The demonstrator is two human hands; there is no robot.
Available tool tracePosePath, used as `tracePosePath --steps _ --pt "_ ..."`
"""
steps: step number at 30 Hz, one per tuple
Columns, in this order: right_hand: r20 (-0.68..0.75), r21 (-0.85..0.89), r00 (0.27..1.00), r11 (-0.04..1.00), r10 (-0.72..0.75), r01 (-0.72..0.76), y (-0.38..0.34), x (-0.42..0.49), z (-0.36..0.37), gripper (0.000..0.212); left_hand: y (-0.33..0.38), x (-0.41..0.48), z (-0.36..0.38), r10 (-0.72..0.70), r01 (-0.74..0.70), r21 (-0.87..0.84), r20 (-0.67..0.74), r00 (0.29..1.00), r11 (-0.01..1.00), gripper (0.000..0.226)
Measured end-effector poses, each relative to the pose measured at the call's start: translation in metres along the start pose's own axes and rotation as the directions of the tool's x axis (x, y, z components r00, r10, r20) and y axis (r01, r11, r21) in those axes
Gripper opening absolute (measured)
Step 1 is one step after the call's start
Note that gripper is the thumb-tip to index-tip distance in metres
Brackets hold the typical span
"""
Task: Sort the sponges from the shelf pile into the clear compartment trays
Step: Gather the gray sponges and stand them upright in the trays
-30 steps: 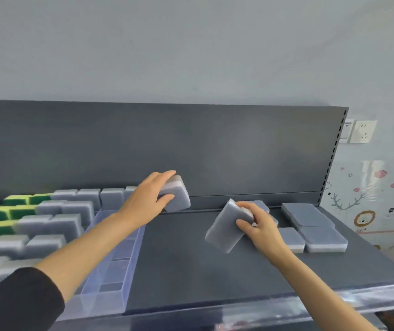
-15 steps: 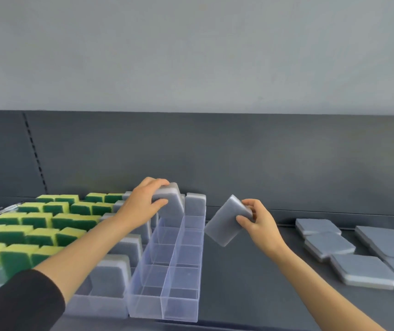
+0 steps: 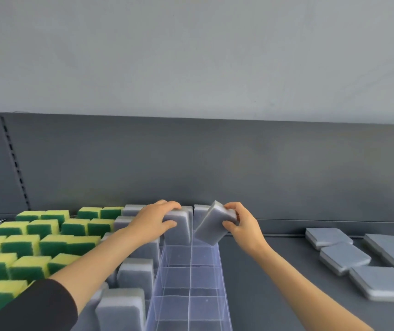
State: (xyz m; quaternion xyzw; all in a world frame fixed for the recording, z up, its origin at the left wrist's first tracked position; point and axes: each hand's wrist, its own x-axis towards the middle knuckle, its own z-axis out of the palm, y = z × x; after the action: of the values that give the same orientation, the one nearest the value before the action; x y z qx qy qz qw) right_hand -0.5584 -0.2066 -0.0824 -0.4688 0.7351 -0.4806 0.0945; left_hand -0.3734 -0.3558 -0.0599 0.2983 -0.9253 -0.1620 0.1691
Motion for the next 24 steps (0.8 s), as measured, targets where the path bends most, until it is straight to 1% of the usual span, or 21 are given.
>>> tracePosePath --steps 6,11,15,18,24 --pt "0.086 -0.180 0.995 0.982 -0.047 0.062 0.001 0.009 0.018 0.034 -0.006 0.010 0.009 -0.014 0.006 0.117 0.060 0.998 0.993 0.039" --pt "0.198 -0.251 0.979 0.963 -0.048 0.098 0.005 0.010 0.041 0.039 0.002 0.012 0.017 0.001 -0.032 0.226 0.136 0.991 0.974 0.039" --pt "0.165 -0.248 0.986 0.967 -0.011 0.052 0.015 0.007 0.050 0.041 -0.005 0.014 0.024 -0.060 0.037 0.151 0.150 0.987 0.988 0.041" --pt "0.153 -0.267 0.988 0.962 -0.009 0.050 0.016 0.007 0.052 0.043 -0.006 0.015 0.025 -0.099 0.080 0.128 0.146 0.984 0.988 0.041" --pt "0.169 -0.261 0.986 0.964 -0.006 0.050 0.015 0.002 0.045 0.050 -0.001 0.010 0.021 -0.101 0.074 0.157 0.172 0.980 0.985 0.047"
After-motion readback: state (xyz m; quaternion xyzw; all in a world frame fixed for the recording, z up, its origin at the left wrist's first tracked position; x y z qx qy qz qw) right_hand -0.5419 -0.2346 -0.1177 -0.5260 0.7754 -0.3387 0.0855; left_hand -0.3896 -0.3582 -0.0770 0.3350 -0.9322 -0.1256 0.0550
